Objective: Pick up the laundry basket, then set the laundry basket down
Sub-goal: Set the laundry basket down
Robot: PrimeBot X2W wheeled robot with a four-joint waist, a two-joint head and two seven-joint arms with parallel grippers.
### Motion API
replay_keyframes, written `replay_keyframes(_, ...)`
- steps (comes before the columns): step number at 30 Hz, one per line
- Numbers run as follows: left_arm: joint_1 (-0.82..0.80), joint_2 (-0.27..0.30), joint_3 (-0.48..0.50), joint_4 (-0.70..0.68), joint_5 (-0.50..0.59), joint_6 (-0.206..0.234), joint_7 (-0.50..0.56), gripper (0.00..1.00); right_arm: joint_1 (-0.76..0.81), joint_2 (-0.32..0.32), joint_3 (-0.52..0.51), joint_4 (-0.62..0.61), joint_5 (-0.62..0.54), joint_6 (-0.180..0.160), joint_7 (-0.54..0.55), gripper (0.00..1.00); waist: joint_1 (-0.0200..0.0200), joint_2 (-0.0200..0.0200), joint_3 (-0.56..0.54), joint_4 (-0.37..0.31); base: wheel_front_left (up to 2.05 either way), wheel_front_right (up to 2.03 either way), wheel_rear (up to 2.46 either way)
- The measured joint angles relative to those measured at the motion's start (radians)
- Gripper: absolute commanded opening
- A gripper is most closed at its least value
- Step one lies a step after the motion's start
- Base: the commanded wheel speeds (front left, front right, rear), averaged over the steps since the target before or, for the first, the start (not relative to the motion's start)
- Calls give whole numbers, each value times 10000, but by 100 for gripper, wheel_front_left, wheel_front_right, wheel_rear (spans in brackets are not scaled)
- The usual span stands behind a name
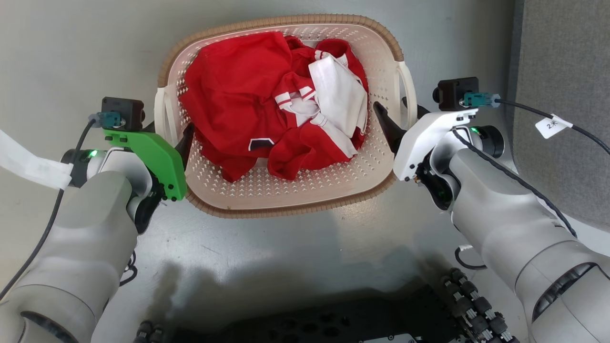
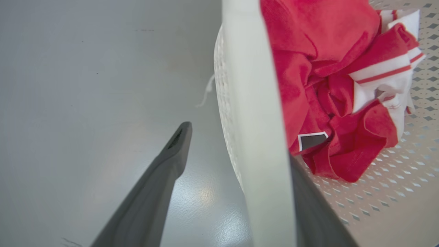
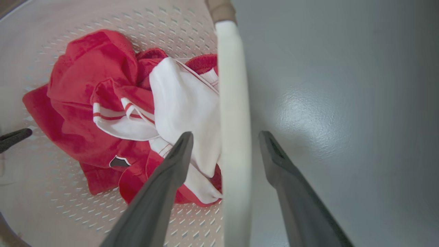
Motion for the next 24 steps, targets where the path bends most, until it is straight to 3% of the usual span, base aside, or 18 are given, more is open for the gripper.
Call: replay_keyframes(24, 615, 48, -192, 385, -186, 0, -456, 100, 461, 6, 257, 117, 598, 6, -178, 100, 0, 0, -1356, -148, 0, 0, 0)
